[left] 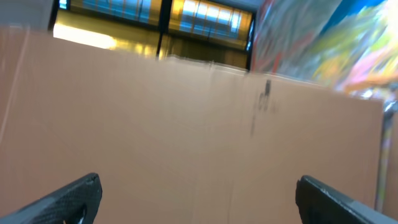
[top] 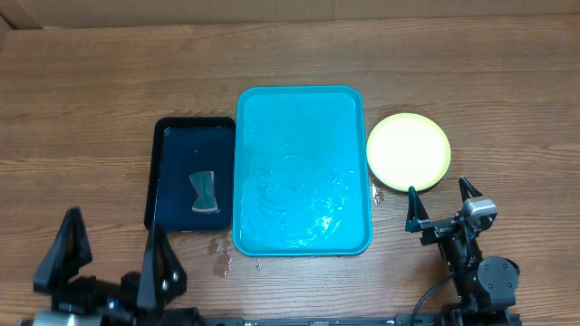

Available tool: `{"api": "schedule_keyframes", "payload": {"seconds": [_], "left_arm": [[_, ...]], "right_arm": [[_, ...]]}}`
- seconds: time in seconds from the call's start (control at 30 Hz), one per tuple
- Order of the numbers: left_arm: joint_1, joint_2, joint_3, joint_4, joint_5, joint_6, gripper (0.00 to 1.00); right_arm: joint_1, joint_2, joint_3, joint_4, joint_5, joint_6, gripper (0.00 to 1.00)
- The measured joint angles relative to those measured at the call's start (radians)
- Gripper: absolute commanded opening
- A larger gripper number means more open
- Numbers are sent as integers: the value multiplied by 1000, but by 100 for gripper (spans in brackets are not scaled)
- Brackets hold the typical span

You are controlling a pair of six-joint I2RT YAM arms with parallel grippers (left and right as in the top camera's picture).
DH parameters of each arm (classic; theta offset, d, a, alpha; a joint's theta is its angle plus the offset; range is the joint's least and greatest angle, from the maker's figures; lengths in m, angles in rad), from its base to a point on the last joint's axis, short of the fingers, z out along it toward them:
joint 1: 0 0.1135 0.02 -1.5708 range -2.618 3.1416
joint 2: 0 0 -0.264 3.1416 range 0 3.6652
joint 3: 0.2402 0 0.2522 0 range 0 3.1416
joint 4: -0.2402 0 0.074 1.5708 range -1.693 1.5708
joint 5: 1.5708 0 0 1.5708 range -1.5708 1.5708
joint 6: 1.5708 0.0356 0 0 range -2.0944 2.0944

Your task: Clean dirty plates on tray and stack at the side

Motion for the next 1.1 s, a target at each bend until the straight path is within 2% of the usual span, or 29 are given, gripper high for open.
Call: {"api": "schedule_keyframes", "payload": {"seconds": [0.23, 0.47, 0.63, 0.87, 1.1], "left_arm": [[0, -66, -53, 105, 24, 0, 100], [0, -66, -111, 122, 25, 6, 100], [0, -66, -254, 202, 39, 8, 100], [0, -66, -492, 426, 44, 8, 100], [0, -66, -640, 462, 47, -4, 100]], "right_arm": [[0, 0, 0, 0, 1, 0, 100], [0, 0, 0, 0, 0, 0, 100], [0, 0, 0, 0, 0, 0, 100], [0, 0, 0, 0, 0, 0, 100], [0, 0, 0, 0, 0, 0, 100]]}}
